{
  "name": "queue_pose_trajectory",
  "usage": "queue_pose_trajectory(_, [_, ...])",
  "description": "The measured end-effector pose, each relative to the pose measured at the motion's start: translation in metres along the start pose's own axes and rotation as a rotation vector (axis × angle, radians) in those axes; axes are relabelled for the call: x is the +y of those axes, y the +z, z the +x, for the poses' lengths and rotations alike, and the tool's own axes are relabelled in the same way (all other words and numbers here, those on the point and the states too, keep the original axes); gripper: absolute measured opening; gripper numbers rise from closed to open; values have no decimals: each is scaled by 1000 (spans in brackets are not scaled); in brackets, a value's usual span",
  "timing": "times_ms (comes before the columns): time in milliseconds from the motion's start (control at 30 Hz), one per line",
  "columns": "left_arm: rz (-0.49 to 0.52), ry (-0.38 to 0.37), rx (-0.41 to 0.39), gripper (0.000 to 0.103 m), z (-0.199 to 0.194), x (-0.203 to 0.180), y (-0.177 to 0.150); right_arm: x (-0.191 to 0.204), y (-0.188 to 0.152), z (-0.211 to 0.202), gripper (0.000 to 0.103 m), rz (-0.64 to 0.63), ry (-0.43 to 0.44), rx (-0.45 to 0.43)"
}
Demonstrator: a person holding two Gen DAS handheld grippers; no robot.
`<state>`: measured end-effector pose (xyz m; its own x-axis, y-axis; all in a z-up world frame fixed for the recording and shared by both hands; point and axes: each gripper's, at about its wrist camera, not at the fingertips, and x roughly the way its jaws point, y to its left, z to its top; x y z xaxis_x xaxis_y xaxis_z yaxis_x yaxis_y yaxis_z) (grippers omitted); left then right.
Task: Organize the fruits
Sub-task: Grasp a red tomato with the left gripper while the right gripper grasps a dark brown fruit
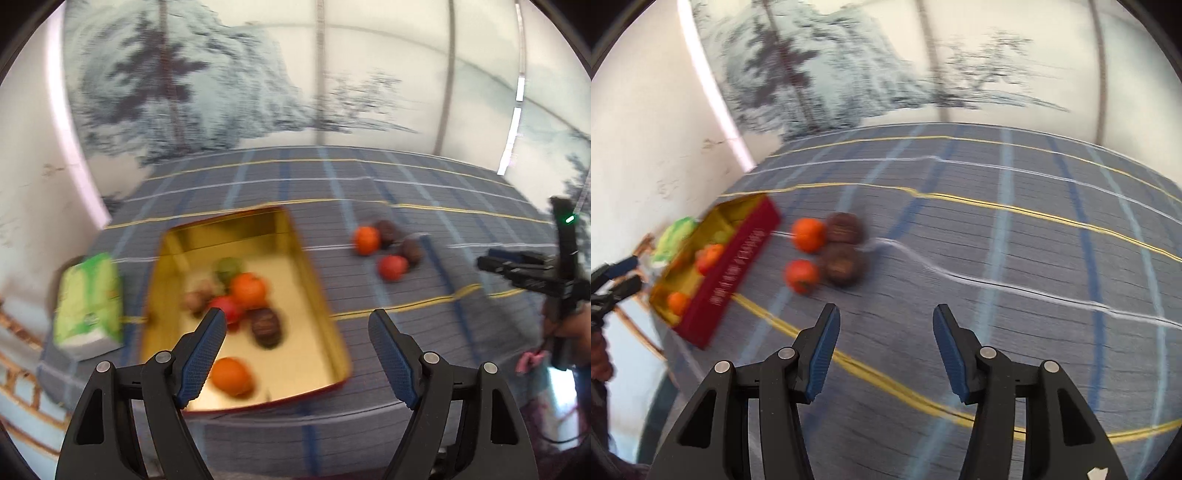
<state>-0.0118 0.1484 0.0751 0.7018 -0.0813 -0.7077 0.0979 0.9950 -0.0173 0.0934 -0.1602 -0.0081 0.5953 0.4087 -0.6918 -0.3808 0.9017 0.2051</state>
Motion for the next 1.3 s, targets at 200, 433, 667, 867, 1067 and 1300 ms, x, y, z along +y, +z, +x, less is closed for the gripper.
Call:
queue_pose_trajectory(200, [22, -165, 83, 81, 42, -40, 33, -32, -16, 3, 51, 78, 28, -3])
queue_pose_trajectory(433, [29, -164, 158, 77, 95, -75, 52, -41, -22, 2, 52, 95, 91, -21])
queue_pose_trajectory(667, [-117, -135, 231, 61, 139, -68, 62, -45, -24, 0, 55, 105, 155, -38])
queue_pose_trajectory(867, [-133, -109, 274, 50, 162, -73, 56, -48, -25, 0, 57, 111, 196, -46])
queue_pose_trajectory(1067, [-153, -125, 314, 45, 181, -78, 46, -49, -26, -1, 60, 119, 223, -49])
queue_pose_trajectory(1300, [-176, -120, 256, 34, 172, -72, 41, -46, -25, -2, 61, 102, 234, -49])
